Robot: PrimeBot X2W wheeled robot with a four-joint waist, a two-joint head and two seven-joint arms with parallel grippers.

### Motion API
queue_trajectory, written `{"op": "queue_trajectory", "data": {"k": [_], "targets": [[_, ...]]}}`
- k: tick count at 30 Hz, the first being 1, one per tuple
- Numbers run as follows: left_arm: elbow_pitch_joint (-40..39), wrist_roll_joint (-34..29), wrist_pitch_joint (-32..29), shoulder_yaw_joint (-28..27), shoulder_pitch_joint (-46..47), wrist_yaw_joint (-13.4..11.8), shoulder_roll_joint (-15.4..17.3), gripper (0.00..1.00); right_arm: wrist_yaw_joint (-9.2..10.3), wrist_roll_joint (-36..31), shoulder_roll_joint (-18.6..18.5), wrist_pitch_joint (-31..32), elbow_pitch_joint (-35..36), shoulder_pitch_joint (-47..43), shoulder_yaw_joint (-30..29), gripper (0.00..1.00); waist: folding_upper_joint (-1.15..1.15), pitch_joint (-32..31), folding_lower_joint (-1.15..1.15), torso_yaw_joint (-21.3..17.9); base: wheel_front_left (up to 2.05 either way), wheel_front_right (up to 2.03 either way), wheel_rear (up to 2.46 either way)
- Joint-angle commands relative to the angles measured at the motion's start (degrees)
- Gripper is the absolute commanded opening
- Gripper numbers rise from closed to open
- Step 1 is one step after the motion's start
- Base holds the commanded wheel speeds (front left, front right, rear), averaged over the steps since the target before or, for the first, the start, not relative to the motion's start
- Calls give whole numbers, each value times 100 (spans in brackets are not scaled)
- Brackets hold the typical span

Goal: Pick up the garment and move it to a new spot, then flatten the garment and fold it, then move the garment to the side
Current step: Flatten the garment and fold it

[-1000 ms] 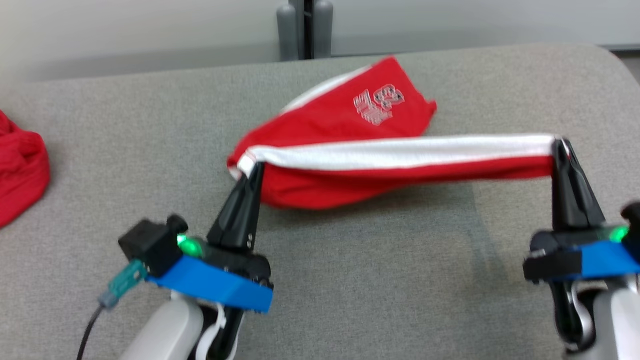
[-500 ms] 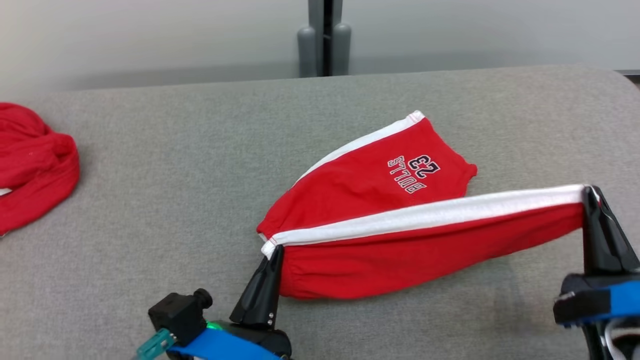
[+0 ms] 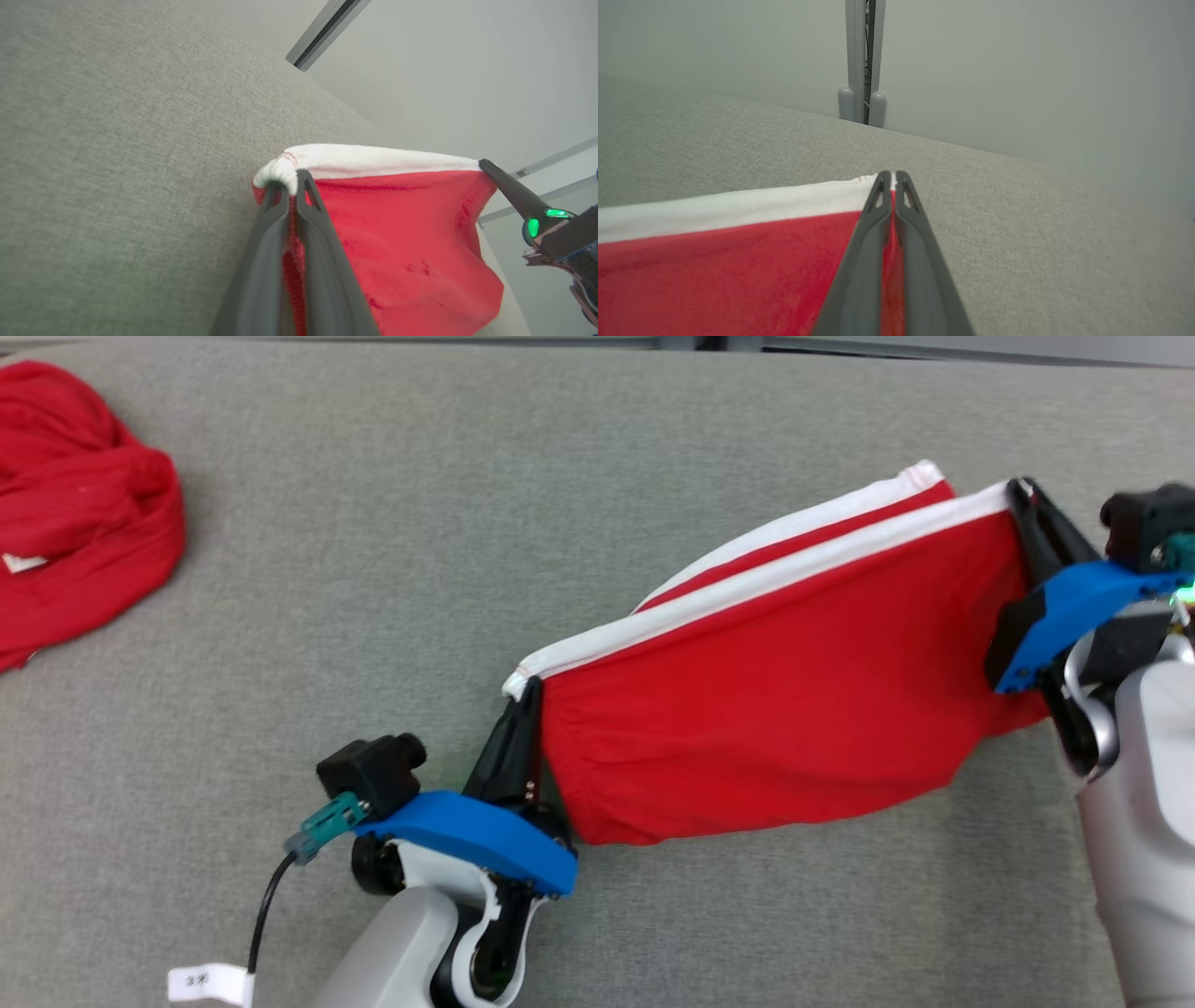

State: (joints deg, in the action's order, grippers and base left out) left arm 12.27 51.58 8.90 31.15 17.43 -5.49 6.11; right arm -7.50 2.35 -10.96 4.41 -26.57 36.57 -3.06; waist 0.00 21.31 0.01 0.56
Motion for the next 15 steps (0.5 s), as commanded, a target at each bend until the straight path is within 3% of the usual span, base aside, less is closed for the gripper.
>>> {"op": "queue_trajectory", "data": {"k": [1, 11, 12, 13, 14, 15], "targets": [[104, 12, -3, 18, 196, 36, -50, 0, 2, -44, -95, -57, -262, 281, 12, 0, 0, 192, -1, 220, 0, 0, 0], [688, 67, 93, 325, 737, 131, -253, 0, 2, -387, -259, -386, -1952, 1390, -78, 0, 0, 358, -1, 551, 0, 0, 0], [711, 73, 111, 360, 757, 123, -263, 0, 2, -413, -243, -424, -2071, 1453, -97, 25, 0, 356, -1, 563, 0, 0, 0], [731, 85, 127, 383, 765, 110, -272, 15, 2, -435, -222, -476, -2192, 1511, -95, 43, 0, 352, -1, 573, 0, 0, 0], [749, 58, 124, 424, 778, 87, -281, 44, 2, -446, -208, -538, -2290, 1566, -74, 100, 0, 345, -1, 579, 0, 0, 0], [764, 30, 90, 489, 788, 95, -286, 98, 2, -454, -200, -587, -2401, 1622, -59, 100, 0, 336, -1, 579, 0, 0, 0]]}}
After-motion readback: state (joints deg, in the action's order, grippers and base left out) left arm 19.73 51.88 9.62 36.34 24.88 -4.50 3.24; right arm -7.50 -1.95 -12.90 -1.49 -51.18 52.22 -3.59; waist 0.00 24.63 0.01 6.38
